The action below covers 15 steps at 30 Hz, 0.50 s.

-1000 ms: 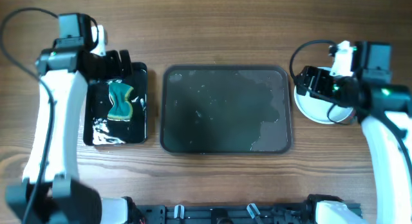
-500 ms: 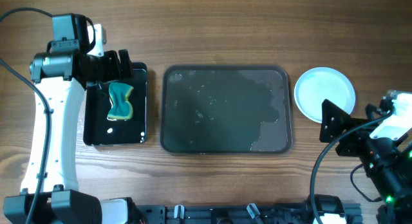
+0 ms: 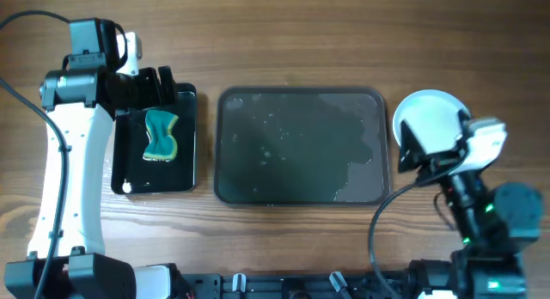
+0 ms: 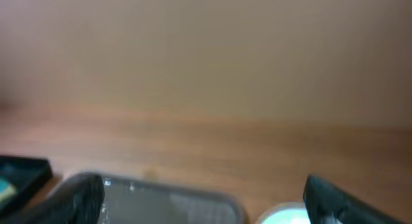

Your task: Clean dirty plates on tray and stack at the side

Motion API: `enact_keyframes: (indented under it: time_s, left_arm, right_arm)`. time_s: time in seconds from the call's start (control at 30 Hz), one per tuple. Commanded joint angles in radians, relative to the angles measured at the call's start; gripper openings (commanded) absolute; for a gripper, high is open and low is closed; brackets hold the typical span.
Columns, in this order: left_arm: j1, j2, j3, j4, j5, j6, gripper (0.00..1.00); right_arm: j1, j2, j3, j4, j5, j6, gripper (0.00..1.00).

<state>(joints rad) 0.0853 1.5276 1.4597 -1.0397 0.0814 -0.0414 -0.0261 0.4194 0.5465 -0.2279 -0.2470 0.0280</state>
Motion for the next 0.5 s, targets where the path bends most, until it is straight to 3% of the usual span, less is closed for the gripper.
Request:
enact_keyframes:
  time_s: [0.0, 0.2, 0.47]
  left_arm:
    - [-0.004, 0.006, 0.003, 0.003, 0.019, 0.008, 1.00]
    - [-0.004, 0.006, 0.003, 0.003, 0.019, 0.008, 1.00]
    - [-0.004, 0.006, 0.003, 0.003, 0.019, 0.008, 1.00]
  right_arm:
    - [0.023, -0.175, -0.251, 0.115, 0.007, 0.066, 1.00]
    - [0.023, -0.378, -0.521, 0.213, 0.020, 0.088, 1.00]
    - [0.023, -0.416, -0.541, 0.247, 0.021, 0.095, 1.00]
